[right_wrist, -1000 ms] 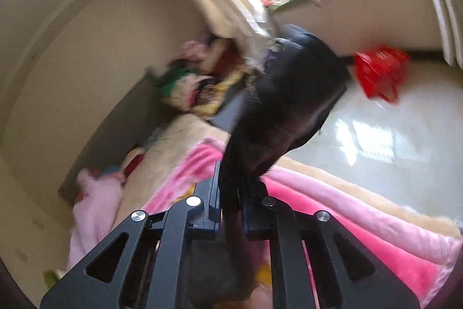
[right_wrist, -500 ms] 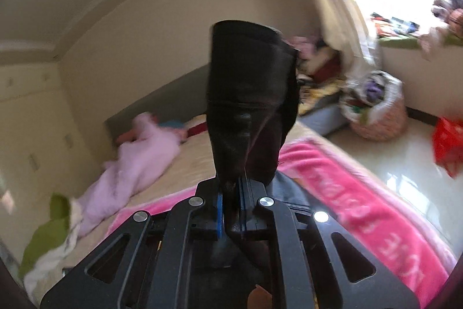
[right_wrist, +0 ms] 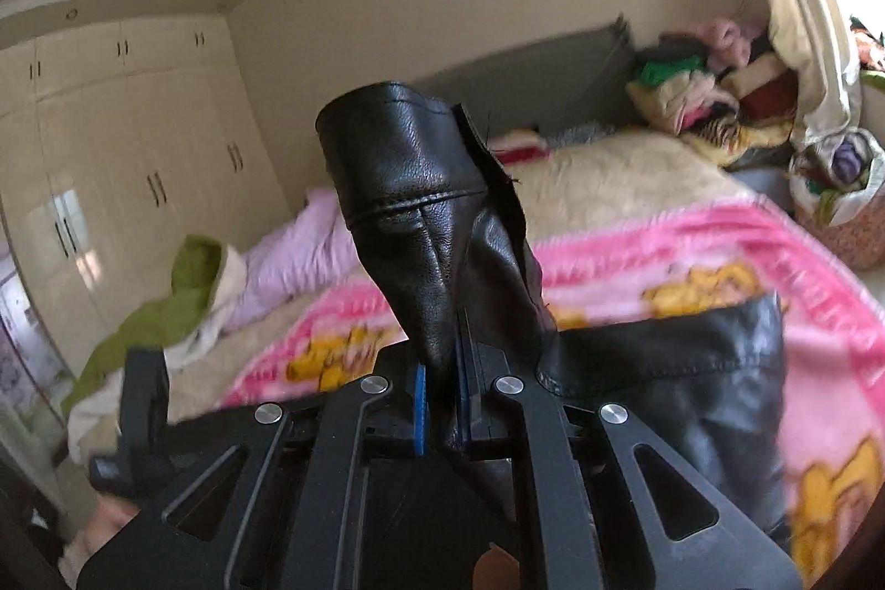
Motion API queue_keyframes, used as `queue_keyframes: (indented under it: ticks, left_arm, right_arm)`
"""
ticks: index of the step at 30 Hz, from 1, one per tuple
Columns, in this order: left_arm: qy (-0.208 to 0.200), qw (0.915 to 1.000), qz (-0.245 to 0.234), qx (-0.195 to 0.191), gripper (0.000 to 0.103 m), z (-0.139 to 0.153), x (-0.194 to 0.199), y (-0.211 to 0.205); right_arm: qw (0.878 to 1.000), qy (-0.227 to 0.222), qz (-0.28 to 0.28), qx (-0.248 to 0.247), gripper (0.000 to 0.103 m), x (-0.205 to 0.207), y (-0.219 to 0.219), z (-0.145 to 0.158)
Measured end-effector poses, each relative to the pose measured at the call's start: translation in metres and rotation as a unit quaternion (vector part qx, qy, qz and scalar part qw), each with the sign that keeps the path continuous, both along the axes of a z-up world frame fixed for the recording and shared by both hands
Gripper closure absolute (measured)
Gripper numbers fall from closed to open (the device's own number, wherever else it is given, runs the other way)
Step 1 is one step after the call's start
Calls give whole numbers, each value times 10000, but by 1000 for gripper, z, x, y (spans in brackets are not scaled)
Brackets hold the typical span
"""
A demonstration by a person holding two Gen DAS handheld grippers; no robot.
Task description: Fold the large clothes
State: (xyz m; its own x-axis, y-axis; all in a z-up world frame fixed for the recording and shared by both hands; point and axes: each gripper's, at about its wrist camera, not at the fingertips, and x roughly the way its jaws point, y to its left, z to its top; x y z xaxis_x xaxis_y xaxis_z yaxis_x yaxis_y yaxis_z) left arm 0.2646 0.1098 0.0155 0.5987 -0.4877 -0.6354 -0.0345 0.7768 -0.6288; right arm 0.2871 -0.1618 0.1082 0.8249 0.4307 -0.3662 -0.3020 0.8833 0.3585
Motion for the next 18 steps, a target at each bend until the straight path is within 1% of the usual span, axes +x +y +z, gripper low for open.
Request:
queue_keyframes:
  ticks: [2,4,5,7,8,10,12,14,15,16,17,18]
  left_arm:
    - [156,9985,24,-516,9,-11,4,11]
    - [144,9964,13,-835,9,-16,4,17]
    - [147,9941,-64,-1073,9,-19,5,21]
    - [143,9904,-100,-1371,9,-23,5,27]
    - [115,9884,-35,-1515,9,-25,4,31]
    - [79,9862,5,-1651,9,-27,4,35]
    - [119,9837,-43,-1792,9,-30,6,36]
    - [137,9820,-90,-1882,9,-32,6,35]
    - [137,9818,-110,-1888,9,-32,6,35]
    - [132,9817,-111,-1895,9,-33,7,35]
    - [109,9807,-93,-1951,9,-33,7,37]
    - [102,9796,-82,-2003,9,-35,7,39]
  right_arm:
    - [9997,196,124,-4,95,2,15,-18]
    - [9991,373,215,-22,95,-1,33,-33]
    - [9988,433,237,-57,95,0,40,-39]
    - [9979,570,263,-186,93,1,53,-51]
    - [9973,636,268,-260,93,1,61,-58]
    - [9966,716,285,-304,92,-2,71,-71]
    - [9959,780,306,-342,83,-5,75,-77]
    - [9946,915,345,-345,55,-6,75,-83]
    - [9938,991,394,-316,46,-8,73,-87]
    - [9929,1067,459,-258,30,-10,73,-90]
    - [9919,1133,547,-191,24,-11,71,-93]
    - [9906,1203,620,-173,23,-13,72,-94]
